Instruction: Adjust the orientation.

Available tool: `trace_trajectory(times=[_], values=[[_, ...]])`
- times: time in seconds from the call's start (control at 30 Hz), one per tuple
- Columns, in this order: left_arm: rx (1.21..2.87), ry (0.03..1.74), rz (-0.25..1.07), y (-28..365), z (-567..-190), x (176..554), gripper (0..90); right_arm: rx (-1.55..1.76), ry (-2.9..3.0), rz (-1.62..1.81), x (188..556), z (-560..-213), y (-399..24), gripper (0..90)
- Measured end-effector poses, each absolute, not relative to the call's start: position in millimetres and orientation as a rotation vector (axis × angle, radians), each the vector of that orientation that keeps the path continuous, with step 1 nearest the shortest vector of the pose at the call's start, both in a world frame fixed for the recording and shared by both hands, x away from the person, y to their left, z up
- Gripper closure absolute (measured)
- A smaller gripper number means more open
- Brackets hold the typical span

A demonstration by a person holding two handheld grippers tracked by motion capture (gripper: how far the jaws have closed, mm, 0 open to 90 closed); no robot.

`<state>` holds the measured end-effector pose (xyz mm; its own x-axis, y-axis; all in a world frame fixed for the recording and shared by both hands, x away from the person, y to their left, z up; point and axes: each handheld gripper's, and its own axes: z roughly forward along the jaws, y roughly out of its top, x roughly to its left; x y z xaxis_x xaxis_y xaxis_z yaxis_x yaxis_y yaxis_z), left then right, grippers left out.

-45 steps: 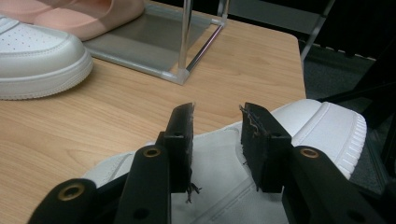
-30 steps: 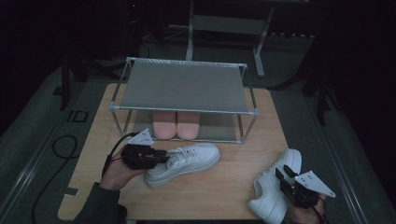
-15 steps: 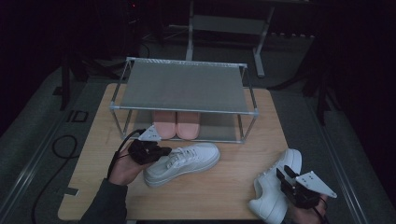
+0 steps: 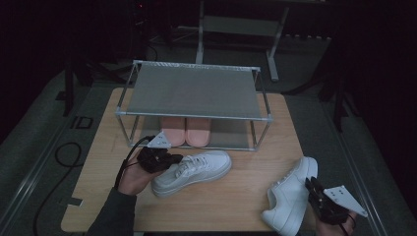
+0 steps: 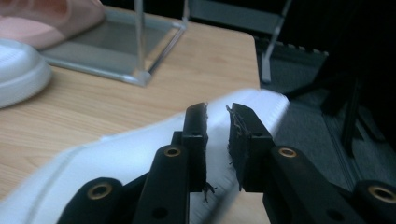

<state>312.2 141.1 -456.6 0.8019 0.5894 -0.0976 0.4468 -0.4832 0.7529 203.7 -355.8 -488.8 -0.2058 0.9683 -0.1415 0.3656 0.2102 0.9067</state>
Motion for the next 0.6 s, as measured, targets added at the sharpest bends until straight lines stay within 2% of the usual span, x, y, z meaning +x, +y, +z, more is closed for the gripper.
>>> trace_trajectory(times=[0.27,0.6], values=[[2.162,0.71,0.197,125.4,-448.1,307.3,89.6,1.28,1.708,0.975,202.1,-487.6,-360.9,82.0],[2.185,0.642,0.154,91.0,-440.3,305.7,88.7,1.292,1.708,0.981,199.6,-487.4,-366.1,82.4]])
